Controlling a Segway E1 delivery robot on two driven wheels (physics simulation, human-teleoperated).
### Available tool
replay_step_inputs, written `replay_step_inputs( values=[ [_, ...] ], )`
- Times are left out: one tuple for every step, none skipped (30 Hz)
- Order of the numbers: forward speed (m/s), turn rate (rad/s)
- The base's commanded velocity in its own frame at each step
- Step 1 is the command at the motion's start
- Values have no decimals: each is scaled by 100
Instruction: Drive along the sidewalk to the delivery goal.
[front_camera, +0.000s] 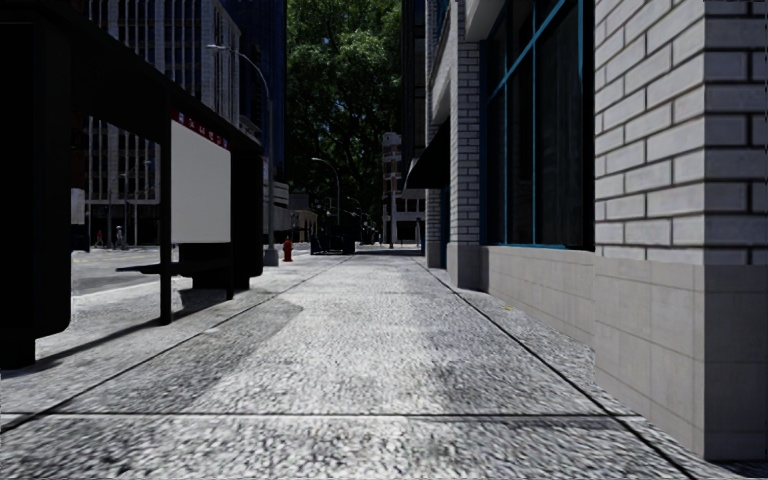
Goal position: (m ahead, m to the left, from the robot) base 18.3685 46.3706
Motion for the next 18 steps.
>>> replay_step_inputs(
  values=[
    [200,0],
    [200,0],
    [200,0],
    [200,0],
    [200,0],
    [200,0],
    [200,0],
    [200,0],
    [200,0],
    [200,0],
    [200,0],
    [200,0],
    [200,0],
    [200,0],
    [200,0],
    [200,0],
    [200,0],
    [200,0]
  ],
)
